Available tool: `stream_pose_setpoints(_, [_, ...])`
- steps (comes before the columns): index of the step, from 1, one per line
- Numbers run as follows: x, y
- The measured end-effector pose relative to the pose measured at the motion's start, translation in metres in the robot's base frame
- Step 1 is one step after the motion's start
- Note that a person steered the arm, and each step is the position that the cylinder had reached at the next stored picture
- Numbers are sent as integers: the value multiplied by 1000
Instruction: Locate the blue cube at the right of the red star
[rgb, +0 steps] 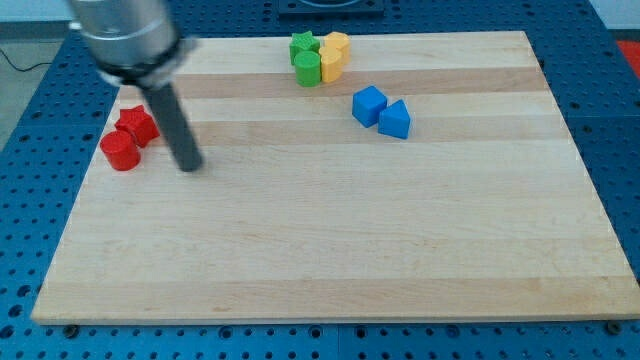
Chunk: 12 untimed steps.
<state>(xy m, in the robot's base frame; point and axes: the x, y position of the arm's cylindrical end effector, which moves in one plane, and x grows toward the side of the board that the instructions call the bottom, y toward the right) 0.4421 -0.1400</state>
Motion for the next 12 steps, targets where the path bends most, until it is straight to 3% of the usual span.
stream_pose_setpoints(3, [-11,354])
stream_pose_setpoints(4, [-44,409])
stream_pose_setpoints(6, [-87,392])
stream_pose_setpoints(7, [-90,349])
stream_pose_setpoints(11, [-90,91])
stream_pose_setpoints(12, [-90,53])
